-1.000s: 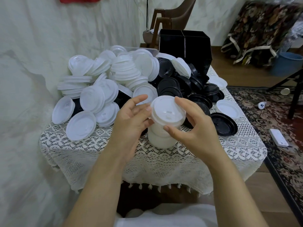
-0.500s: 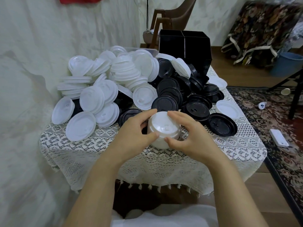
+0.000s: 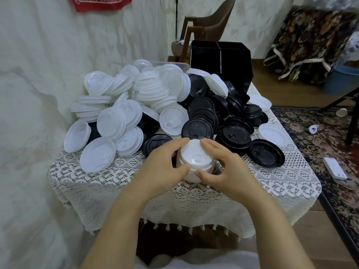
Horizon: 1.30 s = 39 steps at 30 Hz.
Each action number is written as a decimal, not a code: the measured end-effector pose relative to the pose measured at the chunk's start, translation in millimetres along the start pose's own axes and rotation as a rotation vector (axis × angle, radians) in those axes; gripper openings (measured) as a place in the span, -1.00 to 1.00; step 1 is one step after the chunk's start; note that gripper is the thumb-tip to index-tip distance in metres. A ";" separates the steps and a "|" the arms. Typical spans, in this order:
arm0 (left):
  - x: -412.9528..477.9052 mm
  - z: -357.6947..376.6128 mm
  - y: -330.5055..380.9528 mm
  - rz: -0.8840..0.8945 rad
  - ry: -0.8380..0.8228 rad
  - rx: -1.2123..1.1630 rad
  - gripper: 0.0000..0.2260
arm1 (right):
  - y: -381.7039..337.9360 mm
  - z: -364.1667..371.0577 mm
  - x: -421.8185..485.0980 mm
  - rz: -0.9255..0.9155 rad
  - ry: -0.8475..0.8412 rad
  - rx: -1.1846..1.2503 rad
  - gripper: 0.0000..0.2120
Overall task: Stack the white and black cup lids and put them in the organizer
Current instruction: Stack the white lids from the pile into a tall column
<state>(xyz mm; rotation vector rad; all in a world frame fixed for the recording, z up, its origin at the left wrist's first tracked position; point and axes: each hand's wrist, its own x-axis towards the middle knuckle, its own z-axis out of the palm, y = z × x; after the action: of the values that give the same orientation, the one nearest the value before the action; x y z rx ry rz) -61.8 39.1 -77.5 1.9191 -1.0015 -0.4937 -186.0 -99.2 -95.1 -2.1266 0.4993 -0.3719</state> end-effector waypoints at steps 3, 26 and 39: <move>1.7 -0.8 3.2 0.064 0.151 -0.076 -0.56 | 0.9 -0.2 0.5 0.005 -0.004 0.003 -0.24; 53.2 2.4 -8.3 -0.176 0.339 0.661 -0.62 | 0.1 -0.4 -2.3 -0.004 -0.012 0.011 -0.29; 60.8 1.1 -14.8 -0.142 0.400 0.520 -0.67 | -0.8 0.3 -2.8 -0.008 -0.015 0.023 -0.30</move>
<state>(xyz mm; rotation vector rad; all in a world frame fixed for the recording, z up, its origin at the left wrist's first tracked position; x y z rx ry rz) -19.8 -6.2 -87.6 2.4357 -0.7774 0.0963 -188.1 -97.2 -94.8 -2.1080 0.4761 -0.3641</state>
